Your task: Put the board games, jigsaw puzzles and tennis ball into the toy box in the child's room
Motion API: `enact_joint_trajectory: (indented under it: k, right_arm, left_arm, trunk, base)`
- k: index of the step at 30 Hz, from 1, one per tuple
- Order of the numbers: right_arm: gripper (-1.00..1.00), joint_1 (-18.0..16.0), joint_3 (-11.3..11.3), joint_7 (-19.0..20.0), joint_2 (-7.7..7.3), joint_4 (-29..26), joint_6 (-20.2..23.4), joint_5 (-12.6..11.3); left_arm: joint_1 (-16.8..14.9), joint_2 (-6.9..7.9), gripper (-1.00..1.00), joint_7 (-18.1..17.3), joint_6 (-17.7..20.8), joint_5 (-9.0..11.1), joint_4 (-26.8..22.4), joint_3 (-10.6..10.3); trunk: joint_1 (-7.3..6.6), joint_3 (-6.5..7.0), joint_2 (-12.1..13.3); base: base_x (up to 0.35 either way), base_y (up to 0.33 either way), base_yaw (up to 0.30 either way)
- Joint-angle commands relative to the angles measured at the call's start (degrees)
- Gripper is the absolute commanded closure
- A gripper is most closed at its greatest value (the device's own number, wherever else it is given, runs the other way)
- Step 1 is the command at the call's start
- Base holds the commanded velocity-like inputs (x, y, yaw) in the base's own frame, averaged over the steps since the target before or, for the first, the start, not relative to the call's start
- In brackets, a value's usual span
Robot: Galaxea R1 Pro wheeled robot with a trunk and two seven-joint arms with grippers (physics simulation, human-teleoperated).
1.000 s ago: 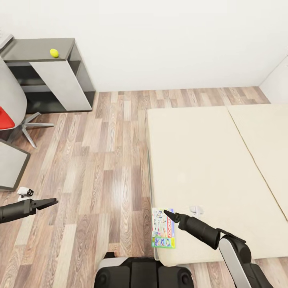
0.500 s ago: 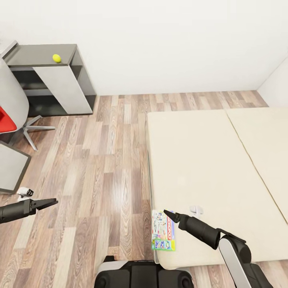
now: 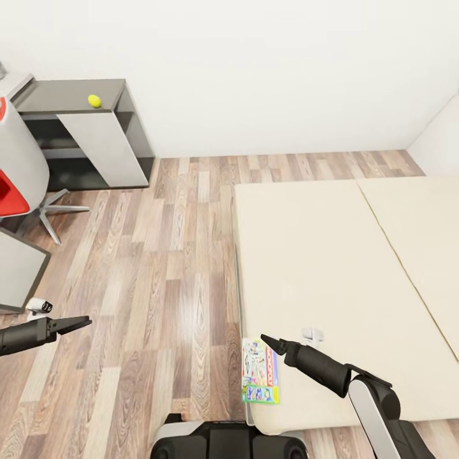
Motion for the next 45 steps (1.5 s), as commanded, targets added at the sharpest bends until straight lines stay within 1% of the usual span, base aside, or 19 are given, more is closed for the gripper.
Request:
enact_joint_trajectory:
  k: [1, 22, 32, 45]
  right_arm:
    - [-1.0, -0.03, -0.05, 0.09, 0.01, -0.03, 0.35, -0.14]
    - [-1.0, -0.03, -0.05, 0.04, 0.06, -0.04, 0.32, -0.14]
    - [-1.0, -0.03, -0.05, 0.03, 0.06, -0.04, 0.32, -0.14]
    - [-1.0, -0.03, -0.03, 0.03, 0.09, -0.09, 0.32, -0.15]
  left_arm:
    - [-0.02, 0.02, -1.0, -0.21, 0.61, -0.01, 0.0, -0.02]
    - [-0.02, 0.11, -1.0, -0.21, 0.61, -0.01, 0.0, 0.04]
    - [-0.02, 0.51, -1.0, -0.21, 0.61, -0.01, 0.0, -0.03]
    - [-0.02, 0.56, -1.0, -0.21, 0.61, 0.02, 0.0, -0.04]
  trunk:
    - [0.03, 0.03, -0.08]
    - [0.03, 2.0, -0.08]
    - [0.03, 2.95, -0.08]
    - [0.03, 4.17, -0.08]
  base:
    - [0.0, 0.0, 0.0]
    - [0.0, 0.0, 0.0]
    - [0.0, 0.0, 0.0]
    - [0.0, 0.0, 0.0]
